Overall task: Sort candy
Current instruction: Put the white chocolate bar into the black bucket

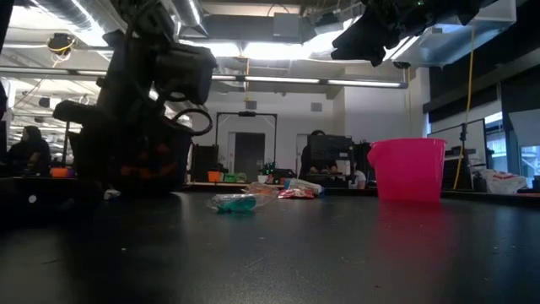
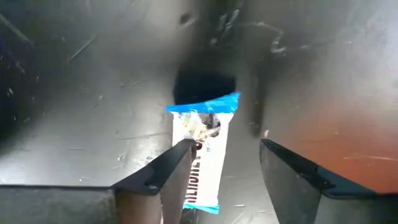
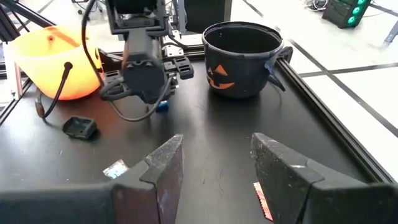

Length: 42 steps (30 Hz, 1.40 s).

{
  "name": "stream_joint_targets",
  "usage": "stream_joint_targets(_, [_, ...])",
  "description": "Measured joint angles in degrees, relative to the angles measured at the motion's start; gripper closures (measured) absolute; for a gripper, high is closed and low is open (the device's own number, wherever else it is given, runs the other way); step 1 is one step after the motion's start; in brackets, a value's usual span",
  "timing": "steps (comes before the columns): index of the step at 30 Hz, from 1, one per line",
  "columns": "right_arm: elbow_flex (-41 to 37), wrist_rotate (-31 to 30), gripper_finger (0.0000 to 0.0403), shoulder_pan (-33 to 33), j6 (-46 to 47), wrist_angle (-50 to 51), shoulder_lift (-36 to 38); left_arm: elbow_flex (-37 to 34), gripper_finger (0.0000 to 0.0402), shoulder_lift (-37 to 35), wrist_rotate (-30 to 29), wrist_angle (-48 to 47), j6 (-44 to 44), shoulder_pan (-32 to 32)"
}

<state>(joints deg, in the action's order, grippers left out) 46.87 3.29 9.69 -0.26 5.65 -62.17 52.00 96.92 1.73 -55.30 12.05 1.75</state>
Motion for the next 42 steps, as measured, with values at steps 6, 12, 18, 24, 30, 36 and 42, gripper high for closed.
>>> stream_joint_targets(6, [0.0,0.04,0.0217,0.0,0.32,-0.07,0.0,-1.08,0.0212,-0.02,3.08,1.64,0.19,1.29])
stream_joint_targets(12, [0.0,0.02,0.0217,0.0,1.2,-0.48,0.0,-1.04,0.0236,0.03,9.52,4.09,-0.21,-0.03])
stream_joint_targets(18, [0.0,0.0,0.0217,0.02,1.45,-1.69,0.0,2.88,0.025,0.69,8.52,3.49,-0.26,-3.1])
stream_joint_targets(24, [0.0,0.0,0.0217,0.0,1.47,-1.7,0.0,6.02,0.0233,0.7,3.59,2.61,-0.41,-5.59])
stream_joint_targets(30, [0.0,0.0,0.0217,0.0,1.47,-1.75,0.0,6.11,0.0186,0.63,1.26,1.77,0.22,-6.07])
stream_joint_targets(36, [0.0,0.0,0.0217,0.0,1.47,-1.75,0.0,6.13,0.0147,0.59,-2.75,1.55,1.63,-5.87])
stream_joint_targets(42, [0.0,0.0,0.0217,0.01,1.59,-2.21,0.0,5.42,0.0138,2.65,-3.01,4.69,3.04,-4.84])
